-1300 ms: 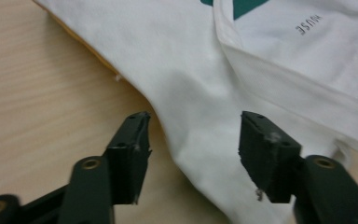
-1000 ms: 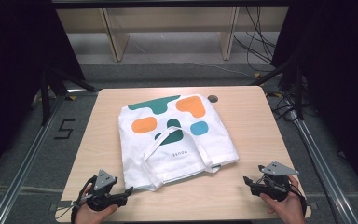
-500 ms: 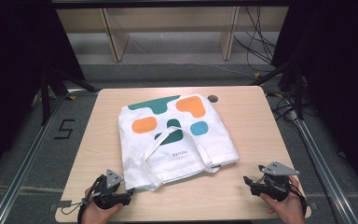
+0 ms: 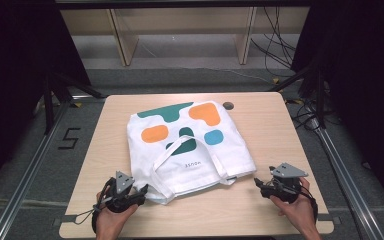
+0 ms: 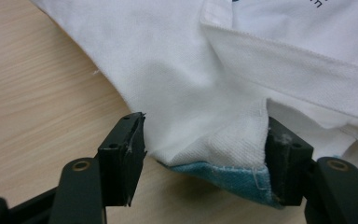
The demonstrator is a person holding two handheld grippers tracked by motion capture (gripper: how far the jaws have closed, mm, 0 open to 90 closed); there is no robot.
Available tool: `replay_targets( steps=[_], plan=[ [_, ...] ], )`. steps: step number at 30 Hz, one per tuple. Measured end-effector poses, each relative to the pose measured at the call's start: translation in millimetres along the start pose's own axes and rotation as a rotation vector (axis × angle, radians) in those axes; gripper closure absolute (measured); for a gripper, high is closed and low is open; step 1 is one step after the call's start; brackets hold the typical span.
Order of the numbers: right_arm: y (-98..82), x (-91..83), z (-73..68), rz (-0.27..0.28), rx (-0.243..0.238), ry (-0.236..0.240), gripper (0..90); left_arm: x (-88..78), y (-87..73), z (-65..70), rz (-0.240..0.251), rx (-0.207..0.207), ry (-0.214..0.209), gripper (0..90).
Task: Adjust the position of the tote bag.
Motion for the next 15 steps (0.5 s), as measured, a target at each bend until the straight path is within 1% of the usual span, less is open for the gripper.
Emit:
replay_targets(
  steps=[2,3,4,5,6,7,9,10,11,12,13,14,15],
  plan=[
    [2.0,10.4,3.2,-0.028,-0.028,-0.003,32.3,0.5,-0.4,0.2,0.000,-0.003,-0.005,38.2],
    [2.0,10.4,3.2,-0.028,-0.028,-0.003,32.3,-0.3,-2.4,-0.6,-0.017,0.017,-0.016,38.2],
    [4.3,19.8,4.5,-0.058,-0.050,0.000,33.6,1.2,-4.5,2.3,-0.015,0.011,-0.009,39.3],
    [4.3,19.8,4.5,-0.058,-0.050,0.000,33.6,1.2,-4.5,2.3,-0.015,0.011,-0.009,38.9],
    [6.0,24.2,5.4,-0.062,-0.065,-0.002,34.4,-0.4,-6.4,1.7,-0.030,0.052,-0.013,38.9],
    [7.3,27.5,6.3,-0.077,-0.081,-0.006,34.4,-0.4,-6.6,3.4,-0.025,0.040,-0.012,38.8],
    [12.0,34.2,7.4,-0.076,-0.090,-0.015,35.6,-1.7,-7.8,2.6,-0.026,0.056,-0.005,38.8],
    [18.3,40.4,9.4,-0.070,-0.106,-0.022,36.5,-3.2,-9.4,2.6,-0.034,0.071,-0.008,38.9],
    [20.4,42.3,9.5,-0.064,-0.101,-0.030,38.4,-5.0,-13.2,5.6,-0.039,0.049,-0.018,38.3],
    [20.4,42.3,9.5,-0.064,-0.101,-0.030,38.4,-5.0,-13.2,5.6,-0.039,0.049,-0.018,37.8],
    [22.9,44.3,8.8,-0.058,-0.103,-0.025,41.8,-8.0,-15.9,4.5,-0.050,0.072,-0.025,37.8],
    [28.2,45.7,6.8,-0.023,-0.087,-0.019,46.9,-10.4,-17.6,5.2,-0.050,0.073,-0.023,37.7],
    [30.6,46.6,6.6,-0.015,-0.093,-0.022,49.2,-9.8,-17.0,5.7,-0.049,0.074,-0.024,39.3]
  ],
)
Point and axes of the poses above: each handheld gripper's, and its own axes: x roughly forward along the jaws, y roughly out of its top, z roughly to its right, the point moved 7 cm from there along x, roughly forward along the jaws, and after that the axes turned 11 degrees about y, right-handed, at the moved point
